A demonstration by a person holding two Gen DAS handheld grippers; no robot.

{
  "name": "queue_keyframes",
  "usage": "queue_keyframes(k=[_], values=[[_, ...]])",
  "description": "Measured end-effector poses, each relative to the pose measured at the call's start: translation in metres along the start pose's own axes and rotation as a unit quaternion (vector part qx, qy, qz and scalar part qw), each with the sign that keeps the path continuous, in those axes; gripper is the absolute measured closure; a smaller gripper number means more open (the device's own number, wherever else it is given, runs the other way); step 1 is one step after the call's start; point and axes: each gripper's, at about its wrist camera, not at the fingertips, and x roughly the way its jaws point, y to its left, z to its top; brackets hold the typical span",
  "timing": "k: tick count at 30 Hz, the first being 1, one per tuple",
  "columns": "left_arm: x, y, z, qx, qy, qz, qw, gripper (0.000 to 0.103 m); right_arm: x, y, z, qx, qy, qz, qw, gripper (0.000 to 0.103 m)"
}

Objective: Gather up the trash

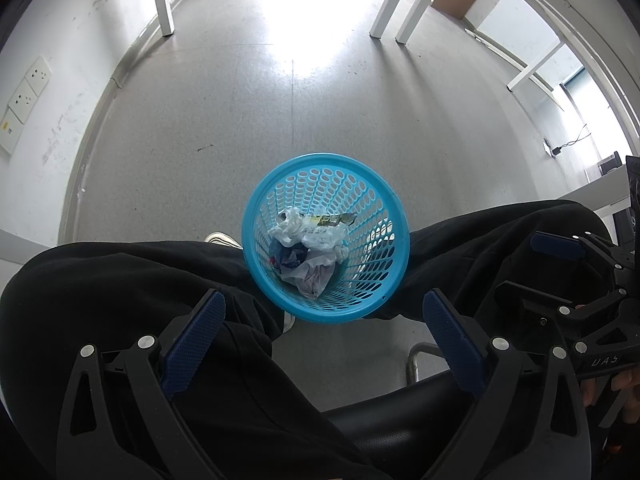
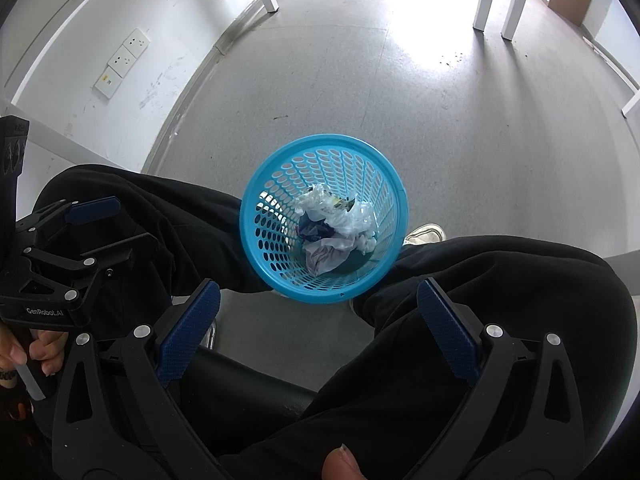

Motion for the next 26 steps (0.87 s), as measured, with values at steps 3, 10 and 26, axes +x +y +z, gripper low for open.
queue_keyframes(k=[3,10,26], values=[[0.0000,0.0001,0.0000,0.000,0.000,0.000,1.0000,0.006,-0.0002,-0.0007,-0.0007,0.000,0.000,0.000,1.000,0.009],[-0.0002,0.0000,0.0000,0.000,0.000,0.000,1.0000,0.006,-0.0005,-0.0010,-0.0010,0.000,0.001,0.001,1.000,0.009],[0.0017,0.0018,-0.0059,0.008,0.005,0.007,0.9999,0.006,-0.0008,-0.0018,-0.0004,0.000,0.001,0.001,1.000,0.008]])
